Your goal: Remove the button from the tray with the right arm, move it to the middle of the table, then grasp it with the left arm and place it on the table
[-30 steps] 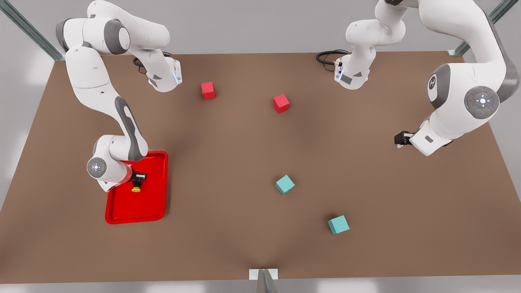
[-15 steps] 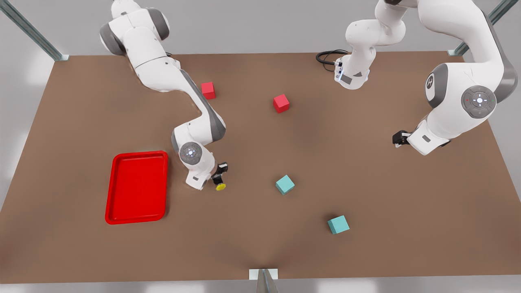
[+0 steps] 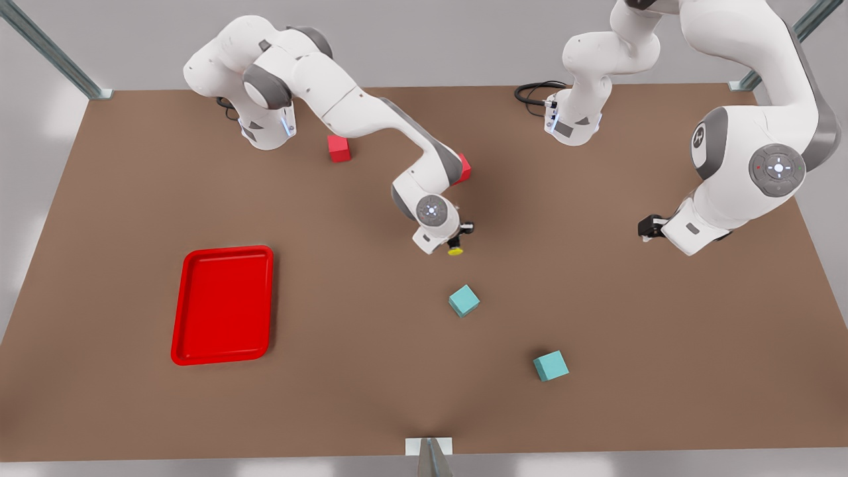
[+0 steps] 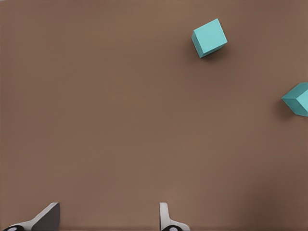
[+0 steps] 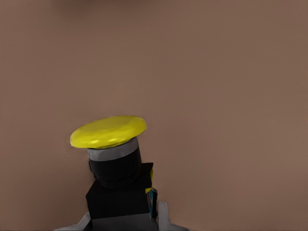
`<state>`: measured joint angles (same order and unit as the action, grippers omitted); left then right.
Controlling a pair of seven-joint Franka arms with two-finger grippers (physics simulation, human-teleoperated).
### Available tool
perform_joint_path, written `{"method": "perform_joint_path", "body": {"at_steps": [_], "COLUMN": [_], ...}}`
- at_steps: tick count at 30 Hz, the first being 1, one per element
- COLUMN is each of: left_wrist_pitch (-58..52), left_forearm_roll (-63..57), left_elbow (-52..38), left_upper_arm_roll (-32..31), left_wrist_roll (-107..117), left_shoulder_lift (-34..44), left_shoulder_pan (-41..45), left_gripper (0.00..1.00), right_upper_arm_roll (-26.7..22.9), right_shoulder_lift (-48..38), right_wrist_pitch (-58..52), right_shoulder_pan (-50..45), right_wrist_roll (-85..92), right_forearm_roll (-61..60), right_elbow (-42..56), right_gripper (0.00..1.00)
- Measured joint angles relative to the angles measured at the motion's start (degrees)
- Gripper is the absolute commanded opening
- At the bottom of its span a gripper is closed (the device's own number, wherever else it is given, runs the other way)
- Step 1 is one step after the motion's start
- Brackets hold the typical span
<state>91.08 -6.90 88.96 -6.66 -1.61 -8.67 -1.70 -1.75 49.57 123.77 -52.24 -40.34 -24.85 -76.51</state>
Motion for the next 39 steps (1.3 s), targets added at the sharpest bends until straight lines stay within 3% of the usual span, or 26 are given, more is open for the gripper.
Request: {"method": "perform_joint_path", "body": {"at_steps": [3, 4, 5, 6, 11, 15, 19, 24, 28, 31, 36, 39], "left_wrist_pitch": [0.1, 0.1, 0.1, 0.1, 0.1, 0.6, 6.3, 24.3, 33.9, 32.2, 34.4, 41.6], "left_forearm_roll": [0.0, 0.0, 0.0, 0.0, 0.0, 0.0, 4.0, 5.4, -0.9, -3.6, -3.7, -4.3], "left_elbow": [0.0, 0.0, 0.0, 0.0, 0.0, 0.0, -2.5, -2.9, -1.7, 1.3, 15.7, 18.0], "left_upper_arm_roll": [0.0, 0.0, 0.0, 0.0, 0.0, 0.0, -0.1, 0.1, 0.2, 0.0, -2.0, -2.0], "left_wrist_roll": [0.0, 0.0, 0.0, 0.0, 0.0, 0.4, 11.2, 30.2, 41.2, 45.0, 48.3, 49.7], "left_shoulder_lift": [-0.3, -0.3, -0.3, -0.3, -0.3, -2.9, -18.0, -29.6, -30.4, -26.7, -21.1, -22.3], "left_shoulder_pan": [0.0, 0.0, 0.0, 0.0, -0.1, 1.6, 22.2, 30.6, 31.6, 34.2, 34.8, 34.5], "left_gripper": [1.00, 1.00, 1.00, 1.00, 1.00, 1.00, 1.00, 1.00, 1.00, 1.00, 1.00, 1.00], "right_upper_arm_roll": [0.0, 0.0, 0.0, 0.0, 0.0, -0.1, -1.2, -1.4, -1.3, -1.4, -1.3, -1.3], "right_shoulder_lift": [1.3, 1.4, 1.6, 1.9, 0.0, -14.9, -28.4, -30.4, -30.1, -29.7, -29.2, -29.2], "right_wrist_pitch": [2.4, 2.9, 3.4, 3.8, 4.2, -6.8, -21.0, -31.9, -36.3, -39.0, -42.3, -43.3], "right_shoulder_pan": [-0.8, -1.0, -1.1, -1.2, -1.1, 10.8, 33.6, 38.6, 47.1, 55.3, 56.6, 56.6], "right_wrist_roll": [-2.4, -2.9, -3.3, -3.6, -4.1, -2.6, 5.5, 15.1, 21.1, 24.8, 29.8, 32.3], "right_forearm_roll": [-0.1, -0.1, 0.1, 0.4, 2.2, 2.5, 14.4, 24.3, 25.4, 21.8, 22.2, 22.0], "right_elbow": [-0.1, -0.2, -0.3, -0.3, -0.7, -1.1, -2.8, 1.3, 8.0, 8.7, 8.8, 8.8], "right_gripper": [0.40, 0.47, 0.78, 1.00, 1.00, 1.00, 1.00, 1.00, 1.00, 1.00, 1.00, 1.00]}}
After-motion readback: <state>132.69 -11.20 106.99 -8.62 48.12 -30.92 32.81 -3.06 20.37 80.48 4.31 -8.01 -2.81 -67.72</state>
